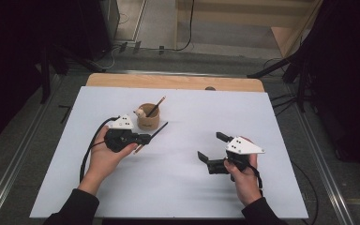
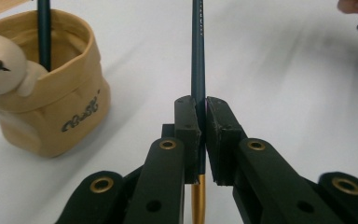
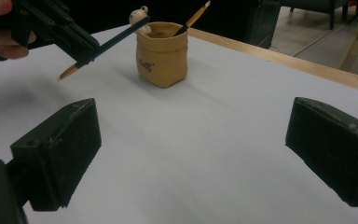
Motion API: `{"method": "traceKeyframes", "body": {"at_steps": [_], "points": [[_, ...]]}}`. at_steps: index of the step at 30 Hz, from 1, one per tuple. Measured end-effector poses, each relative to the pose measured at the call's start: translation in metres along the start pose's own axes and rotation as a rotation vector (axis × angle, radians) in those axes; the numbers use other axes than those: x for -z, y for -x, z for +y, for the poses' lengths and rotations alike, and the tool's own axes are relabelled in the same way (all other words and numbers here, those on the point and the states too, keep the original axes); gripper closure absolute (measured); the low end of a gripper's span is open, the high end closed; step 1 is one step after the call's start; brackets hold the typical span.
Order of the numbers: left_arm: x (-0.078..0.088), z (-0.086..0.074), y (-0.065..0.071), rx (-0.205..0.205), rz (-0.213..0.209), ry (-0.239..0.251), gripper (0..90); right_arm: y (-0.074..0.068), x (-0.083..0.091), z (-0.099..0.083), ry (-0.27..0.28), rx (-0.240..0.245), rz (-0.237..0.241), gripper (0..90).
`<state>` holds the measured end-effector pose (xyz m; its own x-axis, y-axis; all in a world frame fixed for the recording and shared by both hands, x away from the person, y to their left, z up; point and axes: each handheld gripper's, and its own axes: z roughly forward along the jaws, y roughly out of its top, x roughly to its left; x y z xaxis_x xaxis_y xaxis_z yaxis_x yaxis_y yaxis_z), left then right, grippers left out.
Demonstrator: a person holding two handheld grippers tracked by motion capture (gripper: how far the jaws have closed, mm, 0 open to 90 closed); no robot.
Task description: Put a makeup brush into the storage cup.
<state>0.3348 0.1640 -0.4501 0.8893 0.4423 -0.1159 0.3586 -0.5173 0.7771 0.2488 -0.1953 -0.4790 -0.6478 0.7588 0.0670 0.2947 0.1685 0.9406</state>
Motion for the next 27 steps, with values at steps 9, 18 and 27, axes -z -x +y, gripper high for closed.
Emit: {"method": "traceKeyframes", "body": {"at_steps": [9, 18, 27], "points": [[-0.002, -0.002, 0.007, 0.014, -0.024, 0.037, 84.2, -0.011, -0.019, 0.005, -0.002, -0.008, 0.007, 4.6], [-0.014, -0.005, 0.019, 0.023, -0.055, 0.047, 84.3, -0.02, -0.034, 0.009, 0.009, -0.095, 0.053, 8.5], [-0.016, -0.005, 0.024, 0.046, -0.084, 0.093, 84.3, -0.03, -0.044, 0.011, 0.059, -0.215, 0.089, 22.9]]}}
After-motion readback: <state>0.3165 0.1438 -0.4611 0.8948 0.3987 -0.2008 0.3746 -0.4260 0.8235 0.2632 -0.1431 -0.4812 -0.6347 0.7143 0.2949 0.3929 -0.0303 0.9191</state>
